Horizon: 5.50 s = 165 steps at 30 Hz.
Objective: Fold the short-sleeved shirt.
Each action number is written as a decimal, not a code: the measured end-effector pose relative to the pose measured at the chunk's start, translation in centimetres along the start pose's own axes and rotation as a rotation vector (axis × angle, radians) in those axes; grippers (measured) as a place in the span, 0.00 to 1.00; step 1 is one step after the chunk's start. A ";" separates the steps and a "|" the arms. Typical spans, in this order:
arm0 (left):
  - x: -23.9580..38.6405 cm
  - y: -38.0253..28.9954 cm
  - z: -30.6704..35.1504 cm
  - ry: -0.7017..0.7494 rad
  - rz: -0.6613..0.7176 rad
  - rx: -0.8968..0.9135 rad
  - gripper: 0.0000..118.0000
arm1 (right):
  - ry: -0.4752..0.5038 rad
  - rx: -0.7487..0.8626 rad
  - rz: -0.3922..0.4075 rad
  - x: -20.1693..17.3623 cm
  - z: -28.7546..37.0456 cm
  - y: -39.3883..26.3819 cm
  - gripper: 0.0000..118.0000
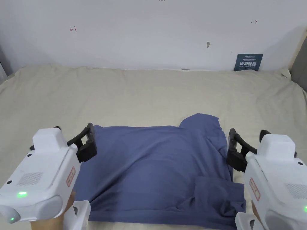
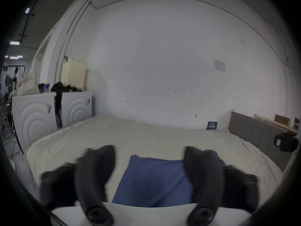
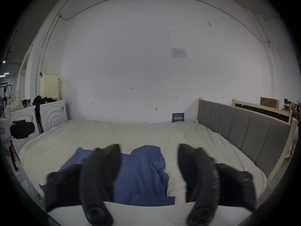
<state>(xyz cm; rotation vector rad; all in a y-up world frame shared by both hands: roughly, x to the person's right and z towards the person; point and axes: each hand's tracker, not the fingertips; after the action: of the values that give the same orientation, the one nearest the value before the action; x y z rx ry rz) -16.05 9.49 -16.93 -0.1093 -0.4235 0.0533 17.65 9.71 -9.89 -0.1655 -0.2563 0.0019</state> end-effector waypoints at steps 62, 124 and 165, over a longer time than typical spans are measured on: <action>-9.9 -15.6 -0.5 0.042 -0.022 -0.704 0.04 | -0.032 -0.783 -0.051 4.6 -6.3 -20.8 0.48; 0.5 -0.6 -2.1 -0.034 -0.098 0.075 0.93 | -0.048 0.072 0.055 -0.1 -0.9 -0.1 0.68; -14.1 -16.9 -13.0 0.124 0.046 -0.866 0.17 | -0.100 -0.288 -0.015 3.5 -7.5 -7.3 0.04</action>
<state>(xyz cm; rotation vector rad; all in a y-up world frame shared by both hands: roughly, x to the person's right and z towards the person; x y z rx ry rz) -23.03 -9.54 -32.50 -0.9702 -0.2952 -0.0950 22.84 1.38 -15.00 -0.4511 -0.3569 -0.0424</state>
